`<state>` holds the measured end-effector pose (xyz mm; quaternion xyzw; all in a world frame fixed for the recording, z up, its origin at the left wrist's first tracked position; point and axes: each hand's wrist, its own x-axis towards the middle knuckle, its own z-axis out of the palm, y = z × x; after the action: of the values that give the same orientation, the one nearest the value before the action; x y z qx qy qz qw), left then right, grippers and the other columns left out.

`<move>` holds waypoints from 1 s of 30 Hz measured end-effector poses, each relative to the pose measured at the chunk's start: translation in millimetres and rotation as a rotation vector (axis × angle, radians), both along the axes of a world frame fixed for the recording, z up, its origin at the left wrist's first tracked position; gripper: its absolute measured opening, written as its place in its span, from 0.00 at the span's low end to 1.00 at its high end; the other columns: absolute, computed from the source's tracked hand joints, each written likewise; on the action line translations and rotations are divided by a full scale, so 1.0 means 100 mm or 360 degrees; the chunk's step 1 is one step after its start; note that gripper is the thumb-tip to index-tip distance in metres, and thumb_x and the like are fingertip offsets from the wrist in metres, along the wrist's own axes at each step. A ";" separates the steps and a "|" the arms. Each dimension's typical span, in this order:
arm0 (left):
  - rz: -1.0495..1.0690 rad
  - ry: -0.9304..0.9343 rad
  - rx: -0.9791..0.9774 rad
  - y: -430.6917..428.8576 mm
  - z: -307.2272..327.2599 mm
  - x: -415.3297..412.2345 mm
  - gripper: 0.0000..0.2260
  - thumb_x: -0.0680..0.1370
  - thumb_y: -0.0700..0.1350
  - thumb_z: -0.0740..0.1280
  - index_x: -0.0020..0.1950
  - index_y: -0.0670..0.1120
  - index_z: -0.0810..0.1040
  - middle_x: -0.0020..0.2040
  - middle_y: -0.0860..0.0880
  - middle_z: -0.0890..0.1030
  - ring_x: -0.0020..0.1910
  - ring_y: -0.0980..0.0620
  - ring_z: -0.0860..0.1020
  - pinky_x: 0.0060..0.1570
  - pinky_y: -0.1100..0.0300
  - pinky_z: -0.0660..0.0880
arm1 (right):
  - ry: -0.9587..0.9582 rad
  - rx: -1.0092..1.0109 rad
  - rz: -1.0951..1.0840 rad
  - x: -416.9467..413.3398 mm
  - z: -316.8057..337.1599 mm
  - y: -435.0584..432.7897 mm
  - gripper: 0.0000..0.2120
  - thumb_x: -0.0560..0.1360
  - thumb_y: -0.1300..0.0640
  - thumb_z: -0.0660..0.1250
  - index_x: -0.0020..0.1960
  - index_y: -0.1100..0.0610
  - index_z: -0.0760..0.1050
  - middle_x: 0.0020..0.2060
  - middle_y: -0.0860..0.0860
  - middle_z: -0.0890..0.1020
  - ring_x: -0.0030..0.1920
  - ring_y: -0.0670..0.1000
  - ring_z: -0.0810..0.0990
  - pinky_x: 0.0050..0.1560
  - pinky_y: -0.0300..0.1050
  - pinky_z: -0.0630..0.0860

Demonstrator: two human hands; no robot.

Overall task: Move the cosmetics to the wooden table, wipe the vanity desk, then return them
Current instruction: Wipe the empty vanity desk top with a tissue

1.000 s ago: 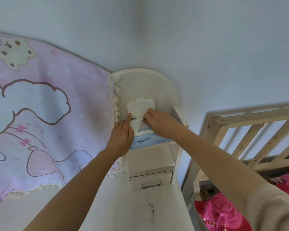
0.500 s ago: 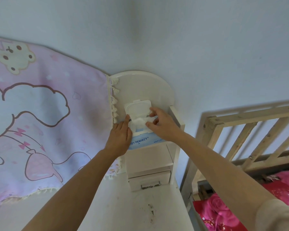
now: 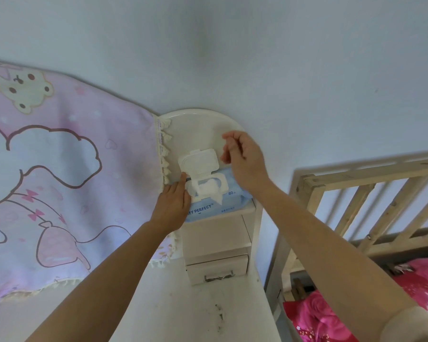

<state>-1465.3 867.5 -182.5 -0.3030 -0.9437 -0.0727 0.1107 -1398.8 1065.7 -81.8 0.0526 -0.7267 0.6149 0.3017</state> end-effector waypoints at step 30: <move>0.0162 -0.0230 0.0326 0.20 0.08 0.22 0.25 0.80 0.38 0.60 0.76 0.41 0.59 0.73 0.41 0.67 0.68 0.39 0.66 0.65 0.46 0.68 | 0.0063 0.0099 -0.0342 0.28 -0.22 0.17 0.13 0.83 0.51 0.60 0.56 0.53 0.81 0.42 0.43 0.80 0.42 0.47 0.81 0.46 0.48 0.80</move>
<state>-1442.9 887.5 -175.0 -0.2358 -0.9510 -0.1846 0.0764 -1370.7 1083.1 -103.3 -0.0043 -0.7409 0.5549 0.3784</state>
